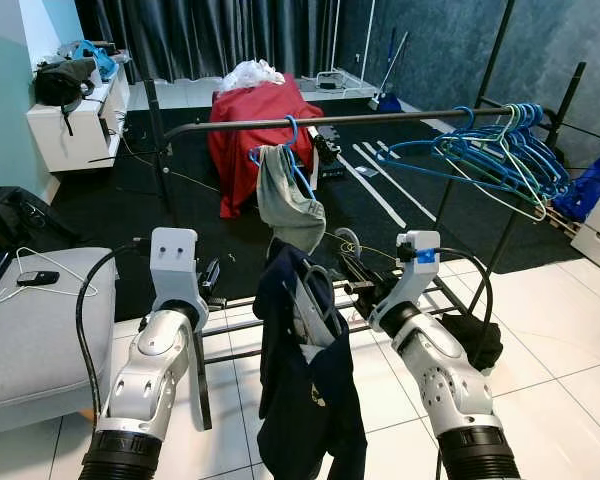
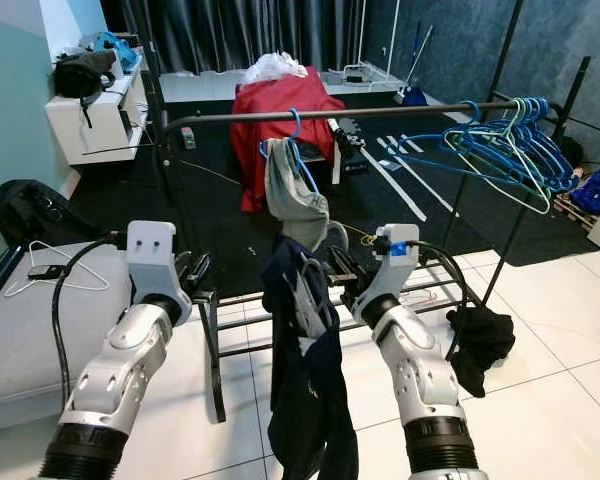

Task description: Hang hanger

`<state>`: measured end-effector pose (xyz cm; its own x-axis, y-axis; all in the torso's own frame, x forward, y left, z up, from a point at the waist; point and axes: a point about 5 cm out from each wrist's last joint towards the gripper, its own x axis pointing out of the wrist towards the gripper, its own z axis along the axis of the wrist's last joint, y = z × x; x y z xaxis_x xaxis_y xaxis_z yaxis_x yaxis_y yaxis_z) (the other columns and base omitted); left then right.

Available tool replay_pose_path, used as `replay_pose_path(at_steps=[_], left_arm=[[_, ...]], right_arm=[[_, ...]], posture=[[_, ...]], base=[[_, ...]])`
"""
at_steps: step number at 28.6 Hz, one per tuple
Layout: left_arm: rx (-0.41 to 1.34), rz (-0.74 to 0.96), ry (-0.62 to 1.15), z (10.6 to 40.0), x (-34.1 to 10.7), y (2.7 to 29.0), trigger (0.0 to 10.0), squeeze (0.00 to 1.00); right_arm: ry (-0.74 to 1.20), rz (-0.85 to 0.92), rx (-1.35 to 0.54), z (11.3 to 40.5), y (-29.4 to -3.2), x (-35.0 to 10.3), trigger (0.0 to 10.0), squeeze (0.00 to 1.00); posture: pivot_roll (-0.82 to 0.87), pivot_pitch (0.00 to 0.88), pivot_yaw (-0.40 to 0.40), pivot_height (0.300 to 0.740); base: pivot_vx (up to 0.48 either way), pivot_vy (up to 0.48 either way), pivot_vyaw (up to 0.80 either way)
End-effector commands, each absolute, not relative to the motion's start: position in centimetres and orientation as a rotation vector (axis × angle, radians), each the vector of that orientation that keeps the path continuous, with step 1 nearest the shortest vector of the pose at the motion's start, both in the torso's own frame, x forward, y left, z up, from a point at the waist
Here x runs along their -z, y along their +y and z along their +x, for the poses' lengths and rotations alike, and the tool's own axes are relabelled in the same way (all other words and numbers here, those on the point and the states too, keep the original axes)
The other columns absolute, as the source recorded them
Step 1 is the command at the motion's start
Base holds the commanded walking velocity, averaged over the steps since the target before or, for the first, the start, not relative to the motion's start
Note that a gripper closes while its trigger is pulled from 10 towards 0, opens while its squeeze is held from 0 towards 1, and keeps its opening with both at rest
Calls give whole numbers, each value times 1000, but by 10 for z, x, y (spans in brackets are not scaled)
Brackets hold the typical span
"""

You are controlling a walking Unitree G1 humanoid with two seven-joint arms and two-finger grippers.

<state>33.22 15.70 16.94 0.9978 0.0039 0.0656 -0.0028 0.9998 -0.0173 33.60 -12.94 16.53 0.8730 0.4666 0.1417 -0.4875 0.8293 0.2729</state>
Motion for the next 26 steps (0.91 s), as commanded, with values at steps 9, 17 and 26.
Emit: replay_pose_path(at_steps=[9,17,26], left_arm=[[-21,-7,-65,335,-170,161,10000,0],[-22,-13,-71,335,-170,161,10000,0],[-40,-13,-72,333,-169,165,10000,0]], right_arm=[[-153,305,-545,333,-124,-178,10000,0],[-151,266,-556,332,-126,-180,10000,0],[-139,264,-601,330,-120,-177,10000,0]], posture=[[-54,39,-12,740],[-59,28,-12,740],[-59,19,-21,740]], base=[[395,0,0],[394,0,197],[392,0,87]])
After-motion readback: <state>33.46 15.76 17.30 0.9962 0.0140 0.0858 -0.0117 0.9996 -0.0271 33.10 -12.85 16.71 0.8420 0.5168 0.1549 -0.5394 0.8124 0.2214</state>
